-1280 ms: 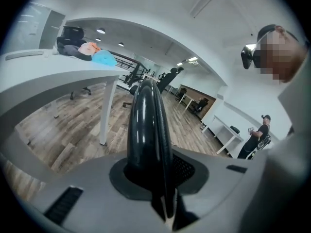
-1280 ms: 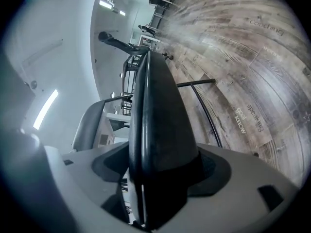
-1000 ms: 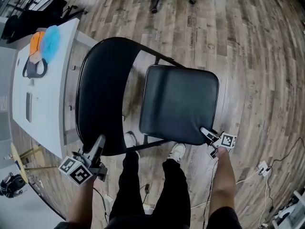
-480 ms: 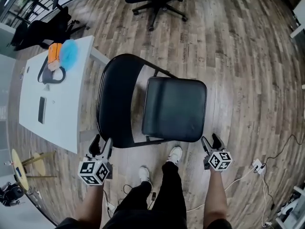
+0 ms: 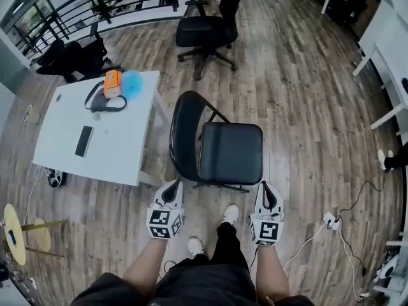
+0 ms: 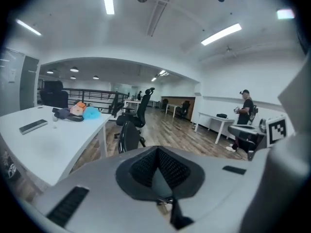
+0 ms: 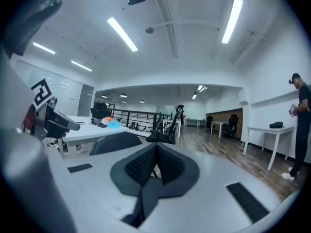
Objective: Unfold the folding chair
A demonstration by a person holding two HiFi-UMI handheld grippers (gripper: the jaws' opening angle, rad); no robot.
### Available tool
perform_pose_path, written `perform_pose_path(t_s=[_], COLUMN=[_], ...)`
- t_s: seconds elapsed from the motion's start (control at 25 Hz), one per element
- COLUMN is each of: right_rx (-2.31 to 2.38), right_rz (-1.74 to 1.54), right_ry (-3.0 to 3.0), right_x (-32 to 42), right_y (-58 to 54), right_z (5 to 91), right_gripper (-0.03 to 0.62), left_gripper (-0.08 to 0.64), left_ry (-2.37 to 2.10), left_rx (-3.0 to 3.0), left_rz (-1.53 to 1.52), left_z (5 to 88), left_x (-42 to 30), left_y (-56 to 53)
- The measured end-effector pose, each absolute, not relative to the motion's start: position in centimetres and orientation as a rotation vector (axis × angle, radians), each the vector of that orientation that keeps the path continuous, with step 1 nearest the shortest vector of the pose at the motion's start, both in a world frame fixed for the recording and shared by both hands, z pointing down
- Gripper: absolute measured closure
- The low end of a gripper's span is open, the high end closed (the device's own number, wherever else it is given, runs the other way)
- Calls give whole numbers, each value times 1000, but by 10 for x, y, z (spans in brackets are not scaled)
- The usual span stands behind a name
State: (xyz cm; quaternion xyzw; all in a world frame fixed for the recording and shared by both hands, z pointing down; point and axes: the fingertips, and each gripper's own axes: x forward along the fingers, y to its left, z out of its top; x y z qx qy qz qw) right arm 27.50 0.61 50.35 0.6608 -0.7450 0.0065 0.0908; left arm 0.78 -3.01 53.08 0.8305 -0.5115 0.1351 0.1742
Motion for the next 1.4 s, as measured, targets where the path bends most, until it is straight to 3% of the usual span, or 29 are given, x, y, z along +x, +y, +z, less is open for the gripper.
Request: perform_pose_path(t_s=[0.2,0.48,1.4], right_rx=[2018,1996,1916], right_rz=[-87,-10,-57], right_ry=[-2230,-2297,-2326], right_x=[216,176,198], right_y=[88,160,223], right_z=[422,393,369], right_gripper=[578,578,578], left_gripper=[555,555,555], left_ry=[-1404,-1447,-1552], left_rx=[2436,2518,2496], left_rz=[230,202,176], left_z=[476,427,378], left_x=[3,-3,37], left_y=[39,109,194])
